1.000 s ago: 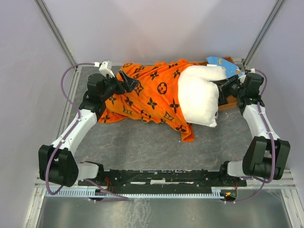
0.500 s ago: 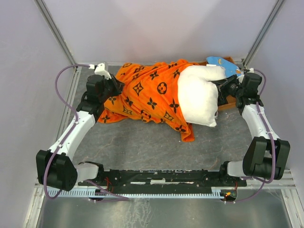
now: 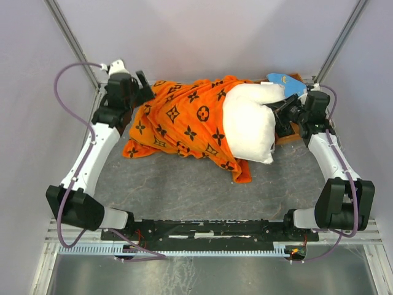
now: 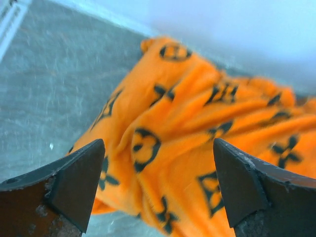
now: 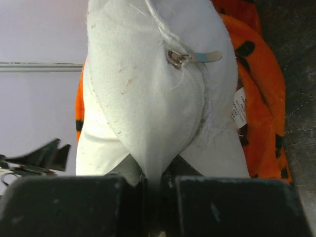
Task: Remove the pillowcase from the pillow
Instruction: Remove the pillow from the pillowcase.
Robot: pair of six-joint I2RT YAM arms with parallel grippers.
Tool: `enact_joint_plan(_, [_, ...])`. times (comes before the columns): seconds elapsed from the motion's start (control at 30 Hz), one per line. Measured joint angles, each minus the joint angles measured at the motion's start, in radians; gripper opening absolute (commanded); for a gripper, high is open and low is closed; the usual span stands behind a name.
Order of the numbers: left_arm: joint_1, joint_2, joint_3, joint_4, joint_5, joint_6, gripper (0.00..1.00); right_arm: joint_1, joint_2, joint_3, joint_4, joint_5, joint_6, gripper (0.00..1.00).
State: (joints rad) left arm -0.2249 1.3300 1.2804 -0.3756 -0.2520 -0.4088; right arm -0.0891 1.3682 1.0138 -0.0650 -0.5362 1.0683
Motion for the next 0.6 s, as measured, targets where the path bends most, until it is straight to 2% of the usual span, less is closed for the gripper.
enact_joint_plan(0.07, [0.0, 0.06, 0.148, -0.057, -0.041, -0.036, 0.99, 0.017, 0.003, 0.01, -0.01, 0.006, -0.006, 0.01])
enact_joint_plan(0.13, [-0.006, 0.058, 0.167, -0.052, -0.071, -0.08, 0.99, 0.029, 0.007, 0.023, -0.021, 0.009, -0.014, 0.02])
enact_joint_plan(0.3, [-0.018, -0.1, -0.095, -0.006, -0.136, -0.106, 0.99, 0.05, 0.008, 0.051, -0.048, 0.026, -0.035, 0.01])
enact_joint_plan(0.4, [-0.011, -0.119, -0.151, 0.009, -0.097, -0.045, 0.99, 0.068, 0.008, 0.066, -0.069, 0.039, -0.053, 0.02])
enact_joint_plan(0.47, [0.012, -0.119, -0.159, 0.037, -0.029, -0.018, 0.83, 0.08, 0.008, 0.071, -0.079, 0.045, -0.062, 0.02])
enact_joint_plan(0.53, [0.052, -0.117, -0.159, 0.066, 0.042, -0.01, 0.58, 0.09, 0.008, 0.074, -0.089, 0.047, -0.07, 0.02])
enact_joint_plan(0.6, [0.1, -0.108, -0.159, 0.09, 0.105, -0.004, 0.09, 0.096, 0.008, 0.078, -0.103, 0.049, -0.079, 0.02])
